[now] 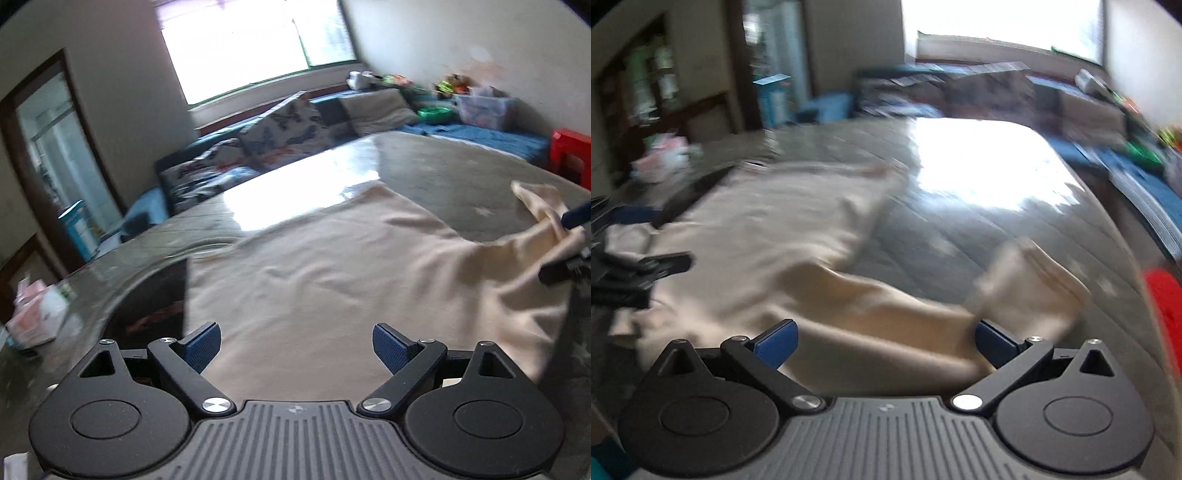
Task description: Fold clothes
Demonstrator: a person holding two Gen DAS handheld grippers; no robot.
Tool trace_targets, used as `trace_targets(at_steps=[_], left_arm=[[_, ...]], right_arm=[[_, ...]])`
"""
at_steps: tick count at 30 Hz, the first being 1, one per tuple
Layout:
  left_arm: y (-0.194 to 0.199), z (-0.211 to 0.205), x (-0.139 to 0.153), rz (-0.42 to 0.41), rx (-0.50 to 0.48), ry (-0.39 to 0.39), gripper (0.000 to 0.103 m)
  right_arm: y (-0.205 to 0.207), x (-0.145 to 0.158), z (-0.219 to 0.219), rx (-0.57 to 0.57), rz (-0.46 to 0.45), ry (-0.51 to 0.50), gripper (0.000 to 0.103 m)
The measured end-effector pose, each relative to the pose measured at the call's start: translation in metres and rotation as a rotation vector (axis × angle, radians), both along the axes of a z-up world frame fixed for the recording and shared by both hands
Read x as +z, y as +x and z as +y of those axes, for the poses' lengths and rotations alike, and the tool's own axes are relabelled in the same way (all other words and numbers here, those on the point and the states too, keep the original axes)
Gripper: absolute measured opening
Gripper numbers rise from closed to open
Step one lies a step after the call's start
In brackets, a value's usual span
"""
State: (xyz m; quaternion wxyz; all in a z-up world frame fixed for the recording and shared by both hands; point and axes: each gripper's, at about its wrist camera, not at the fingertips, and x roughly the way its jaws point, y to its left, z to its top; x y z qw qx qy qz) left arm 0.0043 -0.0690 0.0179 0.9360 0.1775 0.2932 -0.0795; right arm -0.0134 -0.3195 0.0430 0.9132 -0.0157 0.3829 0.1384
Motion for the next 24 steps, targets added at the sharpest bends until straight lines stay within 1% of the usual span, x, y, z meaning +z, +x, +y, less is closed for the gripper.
trace_targets(at_steps=[3, 4, 9, 11, 12, 13, 14, 15, 18, 20, 21, 22, 23, 24], left_arm=[[-0.002, -0.007, -0.007, 0.023, -0.027, 0.006, 0.091], [-0.002, -0.008, -0.009, 0.029, -0.031, 0.007, 0.091], [-0.003, -0.010, -0.013, 0.036, -0.032, 0.014, 0.092], [-0.004, -0.009, -0.013, 0.037, -0.025, 0.015, 0.094], [-0.005, -0.009, -0.013, 0.037, -0.023, 0.015, 0.094], [-0.006, -0.009, -0.013, 0.037, -0.021, 0.015, 0.094], [-0.006, -0.009, -0.013, 0.037, -0.021, 0.015, 0.094], [-0.007, -0.009, -0.013, 0.036, -0.020, 0.016, 0.094], [-0.006, -0.010, -0.014, 0.036, -0.019, 0.019, 0.094], [-0.006, -0.011, -0.014, 0.036, -0.019, 0.022, 0.094], [-0.006, -0.011, -0.015, 0.035, -0.019, 0.022, 0.094], [-0.006, -0.011, -0.015, 0.035, -0.019, 0.023, 0.094], [-0.005, -0.011, -0.015, 0.035, -0.019, 0.023, 0.094], [-0.005, -0.011, -0.015, 0.035, -0.019, 0.023, 0.094]], right_arm=[[-0.005, -0.006, -0.028, -0.098, 0.056, 0.009, 0.103], [-0.008, -0.006, -0.036, -0.120, 0.058, 0.020, 0.103], [-0.006, 0.000, -0.072, -0.231, 0.008, 0.052, 0.103], [0.007, -0.003, -0.087, -0.280, 0.003, 0.068, 0.103], [0.013, -0.004, -0.095, -0.305, 0.001, 0.077, 0.101], [0.019, -0.006, -0.099, -0.323, 0.004, 0.088, 0.094], [0.024, -0.008, -0.102, -0.340, 0.008, 0.100, 0.091], [0.030, -0.010, -0.106, -0.358, 0.012, 0.111, 0.091], [0.037, -0.011, -0.106, -0.379, 0.001, 0.110, 0.077], [0.040, -0.010, -0.104, -0.382, -0.004, 0.095, 0.062], [0.042, -0.010, -0.102, -0.383, -0.006, 0.088, 0.059], [0.043, -0.010, -0.101, -0.385, -0.008, 0.081, 0.052], [0.045, -0.010, -0.100, -0.386, -0.011, 0.074, 0.037], [0.046, -0.010, -0.098, -0.387, -0.013, 0.066, 0.032]])
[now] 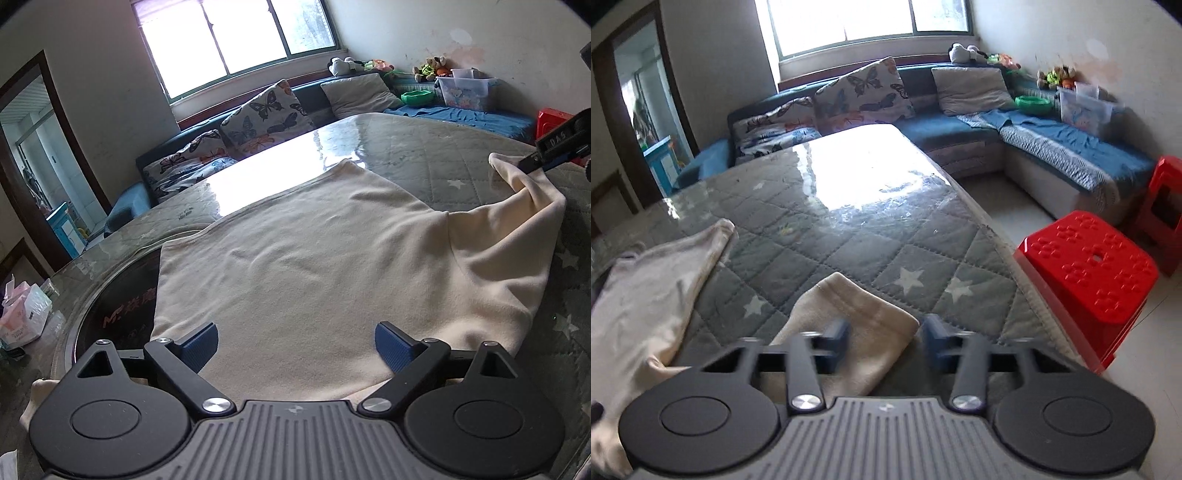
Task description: Fold clothes
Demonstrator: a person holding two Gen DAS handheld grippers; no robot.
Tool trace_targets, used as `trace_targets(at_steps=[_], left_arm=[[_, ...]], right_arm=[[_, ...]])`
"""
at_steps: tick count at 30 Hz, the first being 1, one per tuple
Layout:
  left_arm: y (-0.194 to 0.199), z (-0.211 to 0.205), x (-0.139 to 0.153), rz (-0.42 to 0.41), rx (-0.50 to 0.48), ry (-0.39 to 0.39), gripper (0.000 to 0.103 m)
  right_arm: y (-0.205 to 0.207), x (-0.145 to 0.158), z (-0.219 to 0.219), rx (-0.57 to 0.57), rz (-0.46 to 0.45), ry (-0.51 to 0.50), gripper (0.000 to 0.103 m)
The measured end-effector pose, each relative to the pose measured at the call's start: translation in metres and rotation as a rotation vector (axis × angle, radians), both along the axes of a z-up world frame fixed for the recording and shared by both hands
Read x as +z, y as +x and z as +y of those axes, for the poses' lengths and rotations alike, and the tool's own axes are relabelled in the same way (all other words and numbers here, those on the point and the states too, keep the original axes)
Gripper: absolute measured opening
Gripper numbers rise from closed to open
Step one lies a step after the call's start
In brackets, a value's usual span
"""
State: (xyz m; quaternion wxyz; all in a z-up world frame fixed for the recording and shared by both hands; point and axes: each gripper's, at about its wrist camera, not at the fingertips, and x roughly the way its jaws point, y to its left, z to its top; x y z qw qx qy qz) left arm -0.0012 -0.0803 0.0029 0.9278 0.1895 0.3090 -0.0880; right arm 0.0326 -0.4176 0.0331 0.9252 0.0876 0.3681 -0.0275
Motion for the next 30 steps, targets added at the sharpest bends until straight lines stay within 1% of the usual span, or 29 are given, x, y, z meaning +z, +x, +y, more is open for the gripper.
trace_targets(at_steps=[2, 5, 10, 12, 16, 17, 19, 21, 22, 25, 28, 30], left_arm=[[0.000, 0.000, 0.000, 0.000, 0.000, 0.000, 0.095], [0.000, 0.000, 0.000, 0.000, -0.002, 0.000, 0.095], [0.000, 0.002, -0.001, -0.001, -0.008, -0.005, 0.095], [0.000, 0.002, -0.001, -0.002, -0.010, -0.008, 0.095], [-0.001, 0.003, -0.001, -0.002, -0.012, -0.009, 0.095], [-0.001, 0.003, -0.001, -0.001, -0.013, -0.008, 0.095], [-0.002, 0.003, -0.001, -0.002, -0.016, -0.006, 0.095], [-0.002, 0.003, -0.001, -0.002, -0.014, -0.007, 0.095], [-0.002, 0.003, -0.001, -0.002, -0.013, -0.008, 0.095], [-0.002, 0.003, -0.002, -0.002, -0.010, -0.008, 0.095], [-0.004, 0.004, -0.001, -0.001, -0.011, -0.003, 0.095], [-0.004, 0.004, -0.001, -0.002, -0.013, 0.002, 0.096]], right_arm=[[-0.003, 0.003, 0.000, -0.008, -0.011, -0.016, 0.010], [-0.008, 0.009, 0.000, -0.021, -0.029, -0.041, 0.006], [-0.035, 0.028, -0.006, -0.071, -0.093, -0.116, 0.005], [-0.042, 0.027, -0.008, -0.093, -0.073, -0.149, 0.005], [-0.046, 0.013, -0.012, -0.131, 0.007, -0.189, 0.009], [-0.046, 0.013, -0.012, -0.135, 0.003, -0.187, 0.013], [-0.047, 0.014, -0.013, -0.142, -0.009, -0.178, 0.017], [-0.046, 0.018, -0.005, -0.094, -0.034, -0.172, 0.030], [-0.046, 0.020, -0.001, -0.069, -0.047, -0.169, 0.040], [-0.035, 0.020, 0.018, 0.022, -0.053, -0.153, 0.042], [-0.020, 0.011, 0.029, 0.063, -0.036, -0.143, 0.049], [-0.011, 0.004, 0.030, 0.065, -0.023, -0.142, 0.050]])
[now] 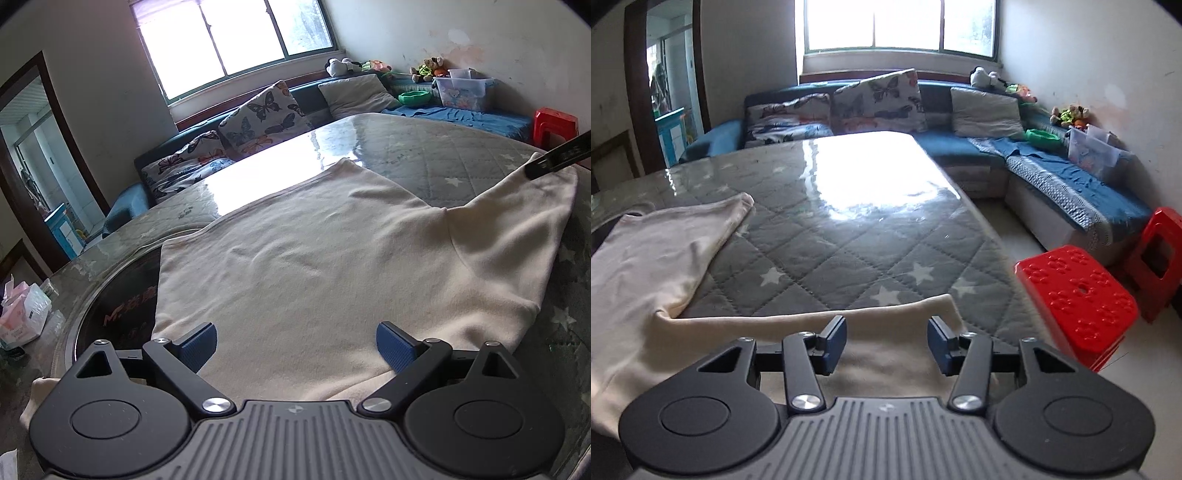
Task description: Fold clothes
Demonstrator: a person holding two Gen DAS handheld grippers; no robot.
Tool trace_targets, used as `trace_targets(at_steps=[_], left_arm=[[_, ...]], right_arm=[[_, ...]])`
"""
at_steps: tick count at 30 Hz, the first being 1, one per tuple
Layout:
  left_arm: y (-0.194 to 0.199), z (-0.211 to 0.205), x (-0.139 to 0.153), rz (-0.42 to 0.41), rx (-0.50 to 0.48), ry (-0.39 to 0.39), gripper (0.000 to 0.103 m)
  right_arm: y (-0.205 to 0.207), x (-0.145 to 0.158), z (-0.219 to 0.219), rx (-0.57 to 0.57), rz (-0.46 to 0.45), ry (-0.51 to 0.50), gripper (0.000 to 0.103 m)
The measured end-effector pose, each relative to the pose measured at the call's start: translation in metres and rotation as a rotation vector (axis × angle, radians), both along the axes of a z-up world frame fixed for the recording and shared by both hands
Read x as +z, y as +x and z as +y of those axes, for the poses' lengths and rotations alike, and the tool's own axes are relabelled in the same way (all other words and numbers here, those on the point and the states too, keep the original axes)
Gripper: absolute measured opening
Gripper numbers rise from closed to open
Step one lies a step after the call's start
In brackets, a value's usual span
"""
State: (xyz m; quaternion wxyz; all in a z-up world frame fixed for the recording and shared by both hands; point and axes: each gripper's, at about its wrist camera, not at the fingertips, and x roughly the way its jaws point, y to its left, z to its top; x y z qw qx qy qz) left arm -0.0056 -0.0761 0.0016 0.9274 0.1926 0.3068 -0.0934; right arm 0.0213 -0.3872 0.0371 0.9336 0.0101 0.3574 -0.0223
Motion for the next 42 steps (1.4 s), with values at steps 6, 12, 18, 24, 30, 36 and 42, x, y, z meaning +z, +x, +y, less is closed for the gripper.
trace_targets(at_steps=[6, 12, 18, 24, 30, 36, 42], left_arm=[[-0.002, 0.002, 0.003, -0.001, 0.001, -0.001, 0.097], [-0.003, -0.003, 0.011, -0.018, -0.019, -0.017, 0.097], [-0.007, -0.014, 0.008, -0.005, -0.063, -0.027, 0.097], [-0.018, -0.012, 0.005, 0.009, -0.087, -0.031, 0.097], [-0.028, -0.006, 0.005, 0.010, -0.126, -0.054, 0.097], [-0.030, -0.004, 0.003, 0.013, -0.145, -0.059, 0.097], [-0.032, -0.001, 0.005, 0.013, -0.140, -0.061, 0.097]], right_arm=[[0.003, -0.001, -0.006, -0.009, -0.003, -0.003, 0.056], [-0.024, 0.019, 0.022, 0.130, -0.042, -0.034, 0.076], [-0.035, 0.020, 0.075, 0.330, -0.033, -0.038, 0.084], [-0.042, 0.016, 0.123, 0.479, -0.031, -0.061, 0.084], [-0.046, 0.013, 0.132, 0.515, -0.024, -0.086, 0.085], [-0.051, 0.012, 0.137, 0.543, -0.019, -0.098, 0.085], [-0.055, 0.003, 0.148, 0.600, 0.024, -0.107, 0.089]])
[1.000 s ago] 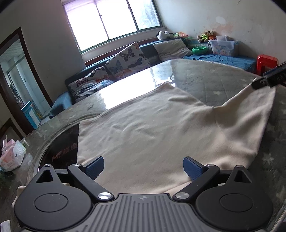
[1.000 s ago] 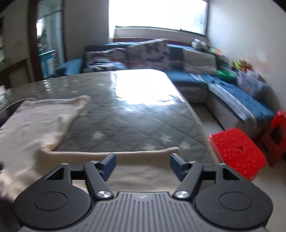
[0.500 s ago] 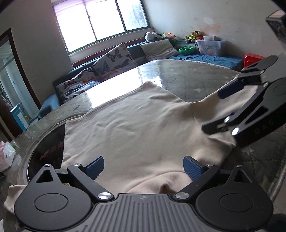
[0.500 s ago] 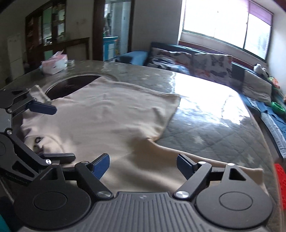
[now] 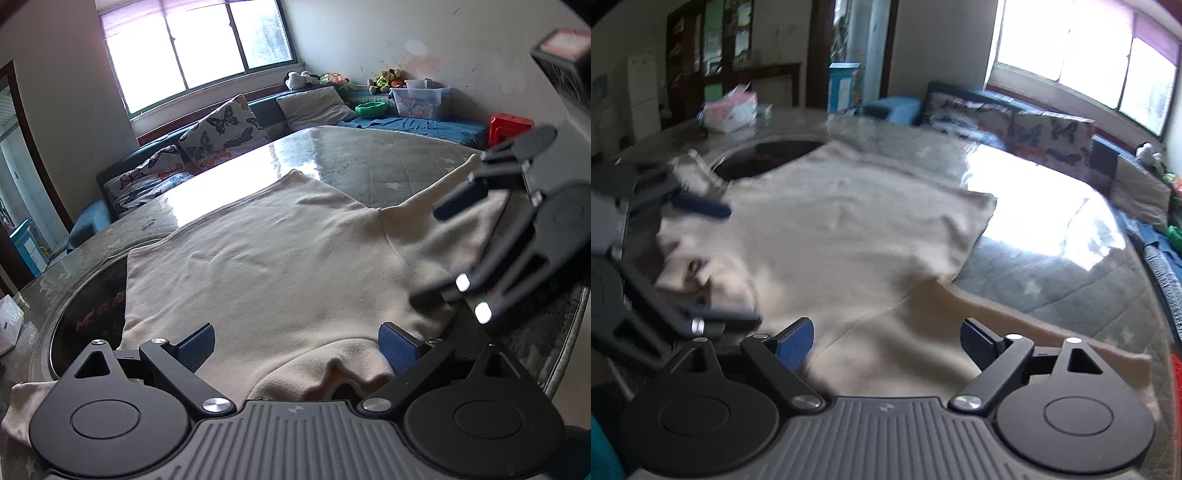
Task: Fold clothes
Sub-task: 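Press the flattened sweatshirt with both open grippers near each other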
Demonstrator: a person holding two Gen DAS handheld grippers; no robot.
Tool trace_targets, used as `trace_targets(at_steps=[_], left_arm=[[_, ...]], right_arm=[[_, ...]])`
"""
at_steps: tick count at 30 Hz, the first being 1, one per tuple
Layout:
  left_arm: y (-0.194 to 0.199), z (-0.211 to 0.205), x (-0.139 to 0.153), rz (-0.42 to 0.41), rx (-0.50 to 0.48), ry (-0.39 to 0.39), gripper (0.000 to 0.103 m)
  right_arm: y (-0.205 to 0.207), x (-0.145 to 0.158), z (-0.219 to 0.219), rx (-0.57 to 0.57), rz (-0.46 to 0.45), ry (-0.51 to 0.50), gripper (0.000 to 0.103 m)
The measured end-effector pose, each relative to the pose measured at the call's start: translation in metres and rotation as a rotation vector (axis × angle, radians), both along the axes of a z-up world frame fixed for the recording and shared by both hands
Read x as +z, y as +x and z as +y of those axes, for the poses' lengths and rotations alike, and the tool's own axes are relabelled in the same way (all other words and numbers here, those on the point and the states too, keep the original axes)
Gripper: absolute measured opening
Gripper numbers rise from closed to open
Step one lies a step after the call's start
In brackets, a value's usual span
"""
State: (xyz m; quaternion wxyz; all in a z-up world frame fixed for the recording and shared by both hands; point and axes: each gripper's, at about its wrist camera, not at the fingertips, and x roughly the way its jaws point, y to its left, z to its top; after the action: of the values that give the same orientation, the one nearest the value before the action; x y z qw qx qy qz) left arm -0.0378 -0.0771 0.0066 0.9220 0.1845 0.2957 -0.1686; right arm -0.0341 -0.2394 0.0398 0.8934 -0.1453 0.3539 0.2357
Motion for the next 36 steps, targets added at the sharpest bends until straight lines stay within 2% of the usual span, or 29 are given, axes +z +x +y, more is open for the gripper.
trace_targets(at_steps=[3, 7, 12, 15, 18, 26, 36], left_arm=[[0.001, 0.000, 0.004, -0.012, 0.002, 0.001, 0.097], [0.007, -0.002, 0.010, -0.031, 0.017, -0.003, 0.097], [0.017, -0.006, 0.015, -0.045, 0.034, -0.011, 0.097], [0.025, -0.010, 0.013, -0.039, 0.045, -0.011, 0.097], [0.031, -0.015, 0.010, -0.026, 0.049, -0.015, 0.097], [0.028, -0.025, 0.001, 0.002, 0.007, -0.005, 0.097], [0.026, -0.028, -0.003, 0.019, 0.005, 0.000, 0.097]], right_arm=[[-0.005, 0.001, -0.005, -0.001, 0.005, 0.011, 0.088], [0.002, 0.011, -0.019, -0.047, -0.007, 0.069, 0.089], [0.007, 0.007, -0.037, -0.115, 0.008, 0.095, 0.088], [0.011, 0.005, -0.047, -0.156, 0.017, 0.109, 0.087], [0.014, 0.002, -0.058, -0.197, 0.026, 0.124, 0.081], [0.012, 0.000, -0.077, -0.280, 0.012, 0.105, 0.078], [0.049, 0.001, -0.053, -0.252, -0.019, 0.127, 0.077]])
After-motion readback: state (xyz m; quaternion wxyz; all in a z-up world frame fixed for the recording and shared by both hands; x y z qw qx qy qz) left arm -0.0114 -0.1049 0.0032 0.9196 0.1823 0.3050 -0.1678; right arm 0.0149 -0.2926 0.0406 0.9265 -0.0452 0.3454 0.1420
